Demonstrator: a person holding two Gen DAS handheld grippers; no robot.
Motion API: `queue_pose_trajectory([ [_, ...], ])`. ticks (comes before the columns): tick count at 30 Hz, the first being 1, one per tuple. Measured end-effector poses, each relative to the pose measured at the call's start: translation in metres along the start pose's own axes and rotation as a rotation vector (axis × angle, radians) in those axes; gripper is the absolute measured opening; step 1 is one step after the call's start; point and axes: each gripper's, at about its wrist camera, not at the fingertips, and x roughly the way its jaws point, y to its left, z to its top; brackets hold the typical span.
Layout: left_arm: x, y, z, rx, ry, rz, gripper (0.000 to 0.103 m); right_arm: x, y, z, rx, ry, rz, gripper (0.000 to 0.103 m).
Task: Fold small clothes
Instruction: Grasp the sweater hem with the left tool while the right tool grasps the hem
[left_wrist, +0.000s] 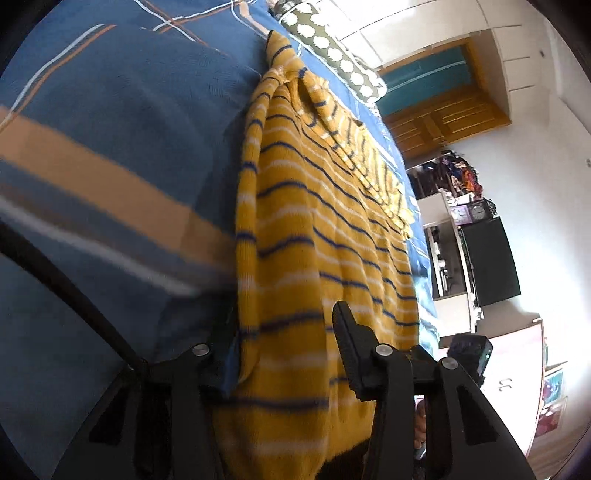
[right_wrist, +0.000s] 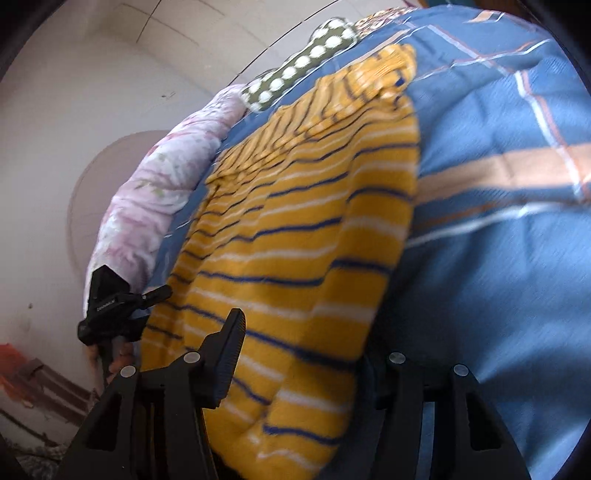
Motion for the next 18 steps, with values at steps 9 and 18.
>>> queue_pose_trajectory([
  [9, -0.011, 0.010, -0.033, -0.053, -0.020, -0.080, 0.043, 0.011, 0.018, -0.028, -0.034, 0.033, 0.056, 0.060],
  [18, -0.022, 0.024, -0.048, -0.089, -0.049, -0.130, 0.046, 0.014, 0.021, -0.035, -0.051, 0.034, 0.059, 0.059],
])
